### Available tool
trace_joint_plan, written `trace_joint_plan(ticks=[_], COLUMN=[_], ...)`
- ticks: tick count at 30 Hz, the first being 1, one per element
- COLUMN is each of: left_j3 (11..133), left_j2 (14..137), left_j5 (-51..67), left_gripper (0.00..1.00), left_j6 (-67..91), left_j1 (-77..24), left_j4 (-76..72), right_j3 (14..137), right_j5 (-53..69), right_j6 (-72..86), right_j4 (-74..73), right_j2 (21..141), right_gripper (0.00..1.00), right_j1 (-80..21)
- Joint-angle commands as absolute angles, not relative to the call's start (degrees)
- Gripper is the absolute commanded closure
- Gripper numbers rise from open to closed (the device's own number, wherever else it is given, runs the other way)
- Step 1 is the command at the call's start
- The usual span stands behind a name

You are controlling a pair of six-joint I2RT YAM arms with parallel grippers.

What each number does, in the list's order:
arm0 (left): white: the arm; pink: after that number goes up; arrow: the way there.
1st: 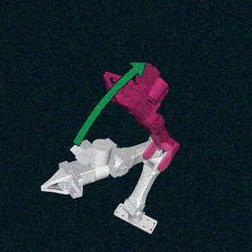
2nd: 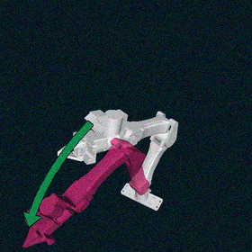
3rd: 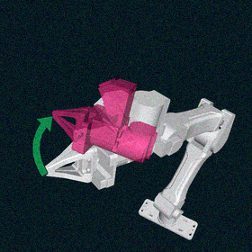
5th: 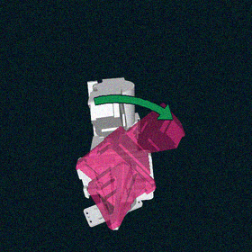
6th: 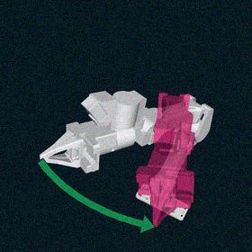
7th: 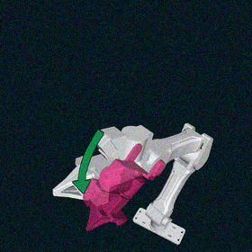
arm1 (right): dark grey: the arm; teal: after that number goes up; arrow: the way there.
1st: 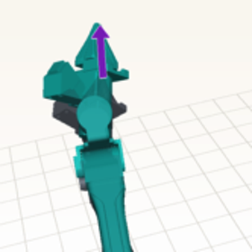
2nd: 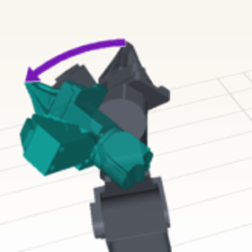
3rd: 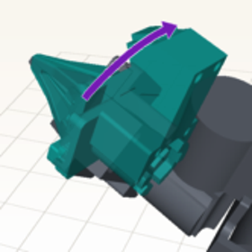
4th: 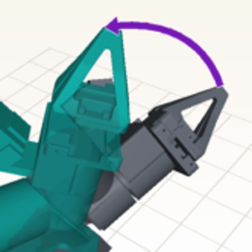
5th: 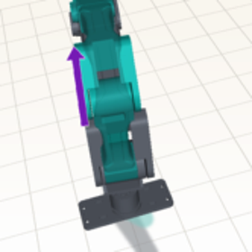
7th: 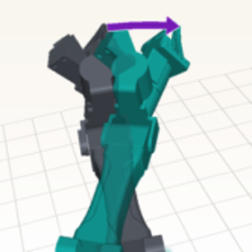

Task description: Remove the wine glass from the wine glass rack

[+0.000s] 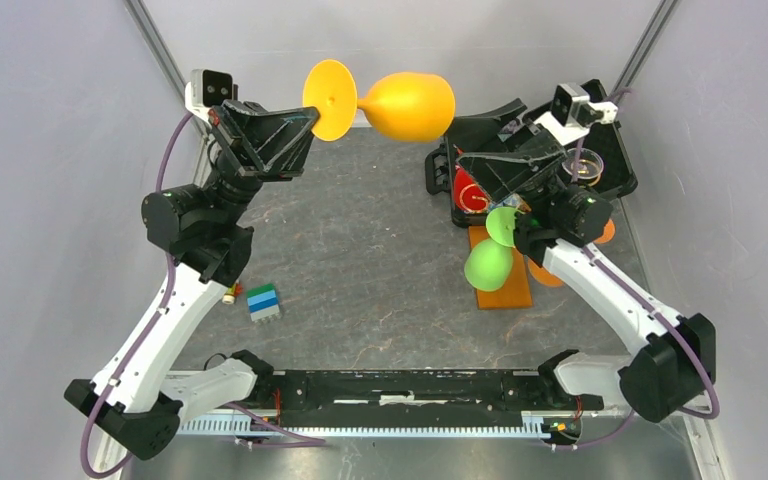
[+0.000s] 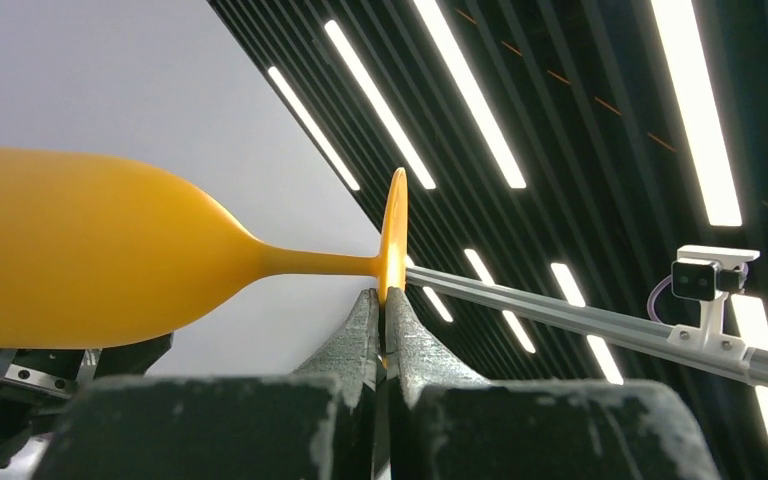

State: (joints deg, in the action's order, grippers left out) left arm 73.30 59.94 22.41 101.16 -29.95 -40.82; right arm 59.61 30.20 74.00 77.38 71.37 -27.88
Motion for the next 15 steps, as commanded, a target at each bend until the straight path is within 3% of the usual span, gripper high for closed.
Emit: trace_joint_plan(ticks=[1,8,15], left_j3=[72.6,70.5,69.2], left_j2=[59.5,58.5,56.8], left_j5=[21.2,20.7,20.6], left_gripper=[0.98,0.98,0.98], left_j6=[105.8,107.4,107.9], left_j1=[-29.6,-29.6,-29.6], left_j4=[-41.5,-42.5,-42.1], right_j3=[65.7,66.8,66.0], right_j5=[33.6,33.4,32.0], right_j6=[74.3,68.6,66.6], right_j4=[82.0,75.2,73.5], right_j2=[73.9,72.4,70.2], right_gripper=[0.19,0.32,0.59], right_j1=[-30.5,-33.2,-34.4])
